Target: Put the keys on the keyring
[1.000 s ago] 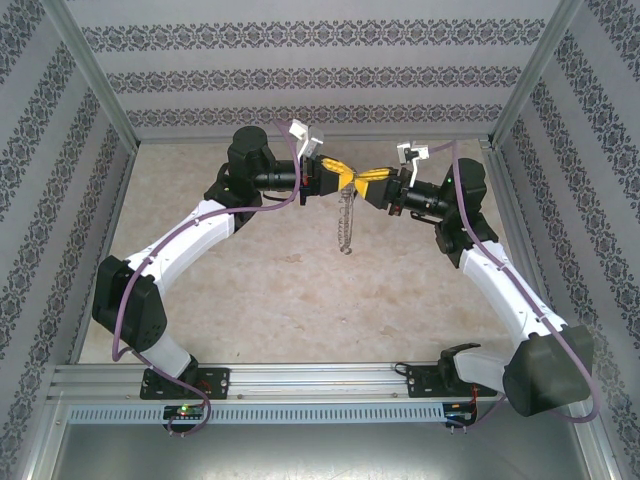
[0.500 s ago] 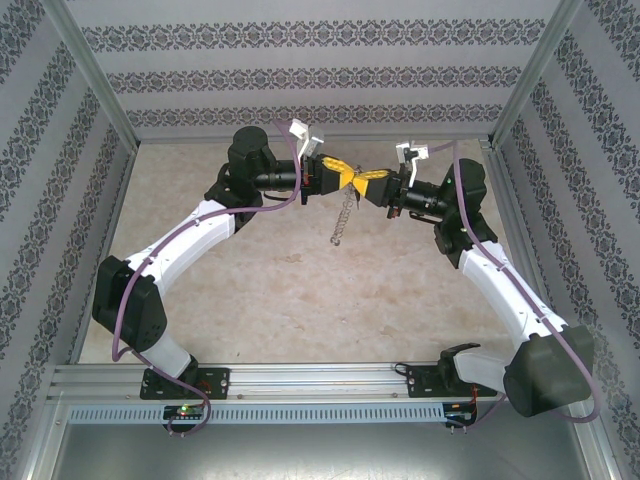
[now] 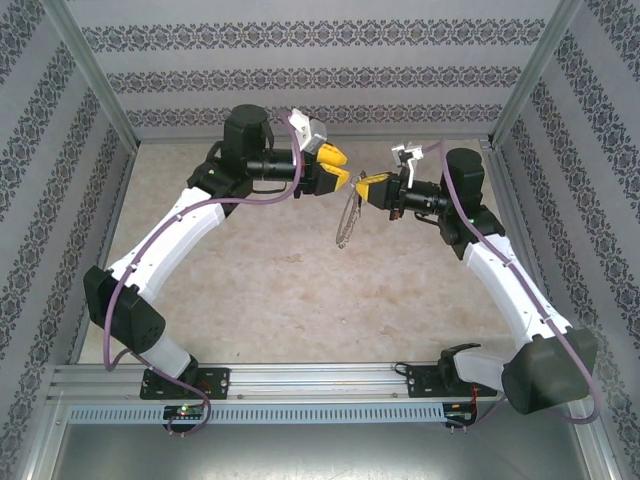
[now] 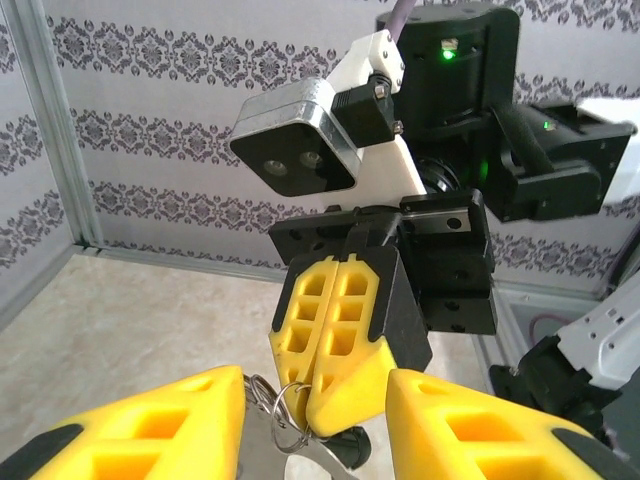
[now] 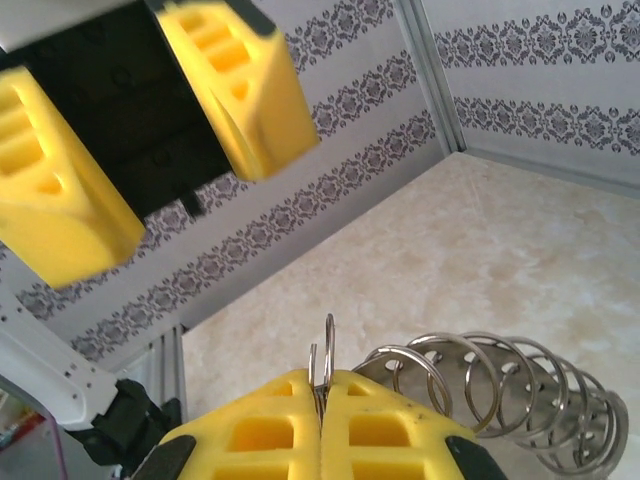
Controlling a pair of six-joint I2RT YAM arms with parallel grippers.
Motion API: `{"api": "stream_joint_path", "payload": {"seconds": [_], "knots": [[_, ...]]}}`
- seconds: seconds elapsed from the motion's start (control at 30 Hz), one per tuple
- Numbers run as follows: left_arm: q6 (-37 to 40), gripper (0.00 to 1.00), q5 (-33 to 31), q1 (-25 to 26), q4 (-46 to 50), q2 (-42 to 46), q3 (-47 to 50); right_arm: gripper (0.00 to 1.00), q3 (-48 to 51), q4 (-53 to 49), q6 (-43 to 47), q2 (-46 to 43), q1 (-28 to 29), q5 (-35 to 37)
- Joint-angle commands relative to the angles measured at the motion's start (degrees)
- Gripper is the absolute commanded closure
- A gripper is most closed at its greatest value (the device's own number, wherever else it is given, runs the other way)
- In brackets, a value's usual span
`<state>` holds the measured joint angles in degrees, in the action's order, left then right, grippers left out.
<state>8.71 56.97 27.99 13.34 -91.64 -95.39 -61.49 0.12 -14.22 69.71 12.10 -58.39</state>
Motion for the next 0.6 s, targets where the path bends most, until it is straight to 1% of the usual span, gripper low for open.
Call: {"api": "stream_joint_path", "payload": {"seconds": [0.0, 0.07, 0.27, 0.37, 0.57], "knots": [[10.6, 0.57, 2.1, -0.9, 16.4, -1.8, -5.8, 1.0, -4.1, -10.0, 10.4, 0.1, -0.6, 0.4], [13.0, 0.57, 2.3, -1.0, 21.6, -3.8, -9.1, 1.0, -4.9, -11.2, 11.3, 0.6, -1.0, 0.0], [17.5, 0.57, 2.5, -1.1, 30.4, -7.6, -15.0, 1.0, -7.7, -13.3, 13.1, 2.7, -0.9, -2.9], [18.6, 0.57, 3.3, -1.2, 33.2, -8.9, -17.0, 1.0, -8.7, -13.1, 13.3, 3.7, -0.1, -3.5], [19.5, 0.58, 3.7, -1.3, 35.0, -10.2, -18.4, 1.0, -9.9, -13.3, 13.6, 5.1, 1.5, -3.5]]}}
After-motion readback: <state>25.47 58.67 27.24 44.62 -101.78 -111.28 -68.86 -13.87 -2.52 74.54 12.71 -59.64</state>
